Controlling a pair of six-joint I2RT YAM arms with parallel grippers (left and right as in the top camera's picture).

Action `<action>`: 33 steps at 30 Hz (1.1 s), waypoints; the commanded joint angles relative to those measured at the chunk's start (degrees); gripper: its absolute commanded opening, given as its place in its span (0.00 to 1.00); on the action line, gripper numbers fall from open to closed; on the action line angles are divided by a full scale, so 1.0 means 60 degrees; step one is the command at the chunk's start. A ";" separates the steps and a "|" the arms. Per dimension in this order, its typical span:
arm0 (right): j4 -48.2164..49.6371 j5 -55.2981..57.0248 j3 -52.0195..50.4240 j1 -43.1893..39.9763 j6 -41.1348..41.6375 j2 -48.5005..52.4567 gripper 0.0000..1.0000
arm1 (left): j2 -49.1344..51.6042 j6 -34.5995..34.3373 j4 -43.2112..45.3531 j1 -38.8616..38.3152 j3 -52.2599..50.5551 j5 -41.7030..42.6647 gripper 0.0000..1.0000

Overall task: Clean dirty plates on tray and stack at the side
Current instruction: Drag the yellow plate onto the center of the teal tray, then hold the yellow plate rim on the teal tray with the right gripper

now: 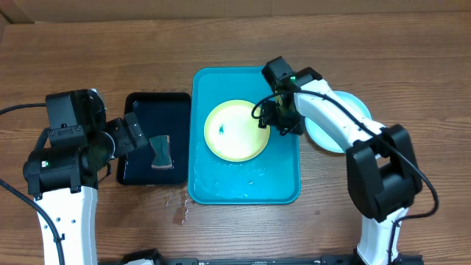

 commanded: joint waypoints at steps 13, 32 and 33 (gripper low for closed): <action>0.0273 0.0539 -0.0026 -0.0011 -0.0073 -0.0641 0.16 | -0.0015 0.0146 0.0007 -0.0007 0.0138 -0.0120 1.00; 0.0240 0.1188 -0.0058 0.0630 -0.0076 -0.0641 0.53 | -0.0015 0.0146 0.0007 -0.0007 0.0135 -0.0120 1.00; 0.0244 0.1191 -0.0087 0.0630 -0.0073 -0.0641 0.53 | -0.0015 0.0146 0.0011 -0.0007 0.0138 -0.0120 1.00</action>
